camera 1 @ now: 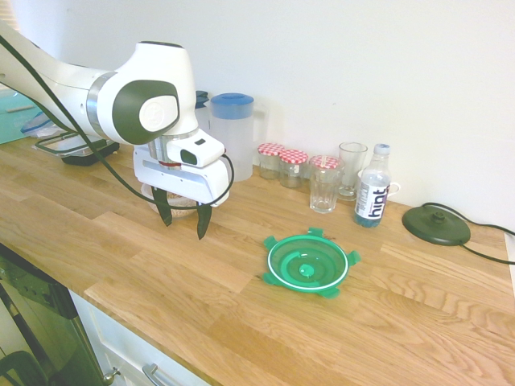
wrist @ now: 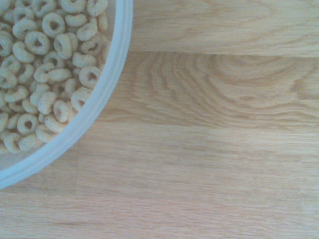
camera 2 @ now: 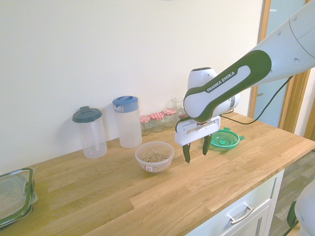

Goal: Cover the lid of food container

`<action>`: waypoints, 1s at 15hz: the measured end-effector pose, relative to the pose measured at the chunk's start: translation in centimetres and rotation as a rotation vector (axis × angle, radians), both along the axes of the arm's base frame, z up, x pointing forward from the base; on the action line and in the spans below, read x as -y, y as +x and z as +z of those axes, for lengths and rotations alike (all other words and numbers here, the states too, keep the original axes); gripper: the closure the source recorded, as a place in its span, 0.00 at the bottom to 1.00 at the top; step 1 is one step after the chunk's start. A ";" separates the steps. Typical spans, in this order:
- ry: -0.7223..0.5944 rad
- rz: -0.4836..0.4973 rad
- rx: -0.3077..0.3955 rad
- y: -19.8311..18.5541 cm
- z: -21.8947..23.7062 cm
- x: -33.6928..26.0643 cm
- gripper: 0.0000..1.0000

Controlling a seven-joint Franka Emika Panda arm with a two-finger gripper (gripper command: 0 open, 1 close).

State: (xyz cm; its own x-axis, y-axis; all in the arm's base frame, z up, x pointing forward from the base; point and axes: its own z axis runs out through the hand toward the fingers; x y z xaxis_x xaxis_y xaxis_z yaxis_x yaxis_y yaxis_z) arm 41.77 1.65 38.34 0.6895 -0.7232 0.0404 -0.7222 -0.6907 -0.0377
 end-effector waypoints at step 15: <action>0.521 0.059 -0.049 5.2 7.4 23.4 0.00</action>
